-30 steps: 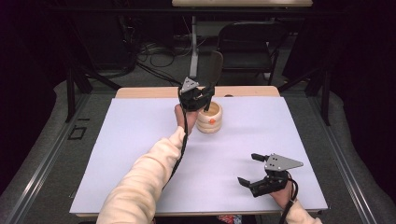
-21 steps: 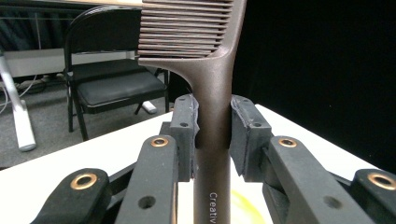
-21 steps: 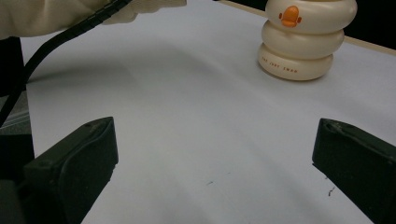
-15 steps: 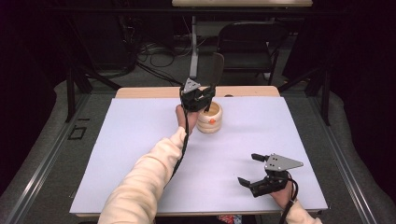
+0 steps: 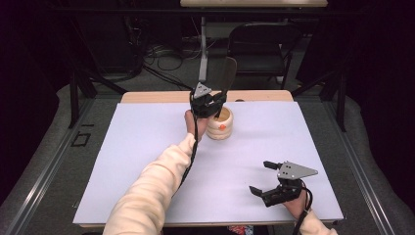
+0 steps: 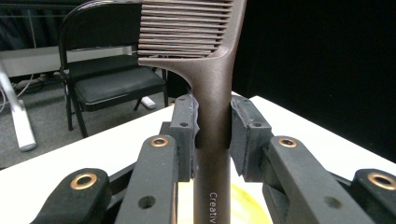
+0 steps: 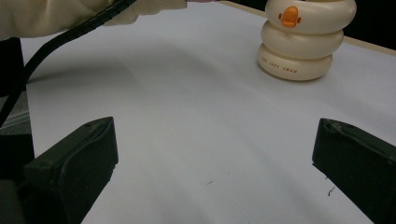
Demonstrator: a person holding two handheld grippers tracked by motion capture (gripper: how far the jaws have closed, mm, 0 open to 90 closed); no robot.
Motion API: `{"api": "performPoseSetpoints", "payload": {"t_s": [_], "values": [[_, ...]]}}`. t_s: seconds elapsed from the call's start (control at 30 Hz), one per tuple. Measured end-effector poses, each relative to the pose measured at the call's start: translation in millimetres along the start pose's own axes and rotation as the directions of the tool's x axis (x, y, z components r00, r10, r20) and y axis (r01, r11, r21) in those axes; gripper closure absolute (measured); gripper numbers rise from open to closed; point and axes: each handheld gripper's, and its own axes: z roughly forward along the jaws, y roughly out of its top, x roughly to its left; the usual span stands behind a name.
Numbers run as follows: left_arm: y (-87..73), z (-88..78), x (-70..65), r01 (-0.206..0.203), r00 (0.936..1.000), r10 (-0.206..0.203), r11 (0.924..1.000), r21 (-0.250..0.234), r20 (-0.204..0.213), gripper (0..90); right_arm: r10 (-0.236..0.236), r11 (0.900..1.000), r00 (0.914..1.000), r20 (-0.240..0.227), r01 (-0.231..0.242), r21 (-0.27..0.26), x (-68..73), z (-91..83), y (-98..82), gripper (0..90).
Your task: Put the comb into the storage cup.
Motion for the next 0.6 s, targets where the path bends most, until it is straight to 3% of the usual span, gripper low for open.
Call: {"api": "performPoseSetpoints", "payload": {"t_s": [0.6], "values": [[-3.1,3.6,-0.7,-0.007,0.9999,0.006,0.9993,0.038,0.012,72.7,0.000,1.000,1.0000,0.000,0.000,0.001,0.0,-0.1,0.0,0.0]]}}
